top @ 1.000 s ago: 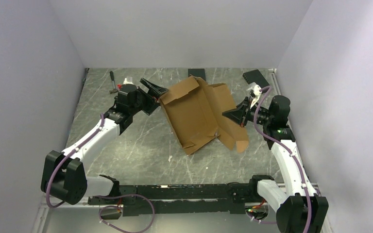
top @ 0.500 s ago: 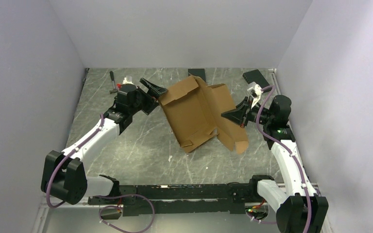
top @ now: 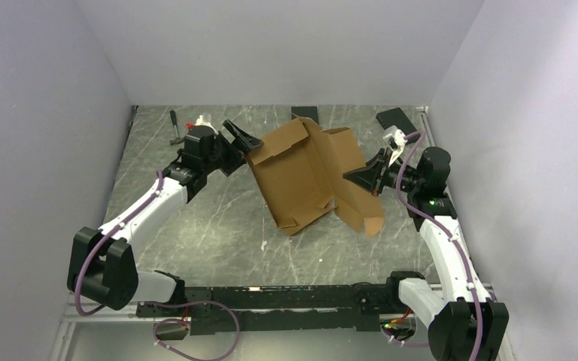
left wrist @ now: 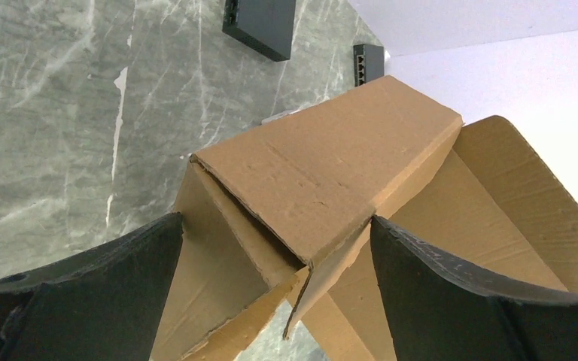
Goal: Fold the paper box
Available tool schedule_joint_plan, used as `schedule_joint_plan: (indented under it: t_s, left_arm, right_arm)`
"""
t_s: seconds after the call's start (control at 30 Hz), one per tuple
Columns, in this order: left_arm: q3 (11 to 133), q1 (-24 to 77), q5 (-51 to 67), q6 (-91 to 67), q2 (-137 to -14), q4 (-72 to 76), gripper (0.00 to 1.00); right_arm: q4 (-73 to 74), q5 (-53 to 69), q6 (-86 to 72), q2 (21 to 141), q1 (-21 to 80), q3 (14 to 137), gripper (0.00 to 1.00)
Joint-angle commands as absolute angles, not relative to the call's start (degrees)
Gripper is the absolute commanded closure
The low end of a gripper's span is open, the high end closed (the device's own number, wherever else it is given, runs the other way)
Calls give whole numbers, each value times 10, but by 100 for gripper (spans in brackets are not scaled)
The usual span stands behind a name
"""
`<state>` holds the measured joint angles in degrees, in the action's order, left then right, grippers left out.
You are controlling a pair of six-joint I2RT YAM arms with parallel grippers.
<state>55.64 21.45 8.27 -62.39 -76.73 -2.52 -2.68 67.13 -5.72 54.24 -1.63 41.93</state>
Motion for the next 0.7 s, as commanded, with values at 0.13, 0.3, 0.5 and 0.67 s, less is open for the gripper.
schedule_joint_plan:
  t_s: [0.13, 0.3, 0.5, 0.67]
  left_arm:
    - [579, 214, 90, -566, -764, -28, 4]
    - [584, 214, 76, -551, -765, -46, 7]
    - [594, 214, 61, -543, -769, -67, 13]
    - [598, 214, 54, -535, -772, -75, 13]
  right_arm:
    - [-49, 672, -46, 546, -10, 424, 100]
    - [-47, 667, -43, 549, -8, 424, 100]
    - [-45, 664, -40, 550, -5, 424, 100]
    - [-45, 664, -41, 551, -4, 424, 100]
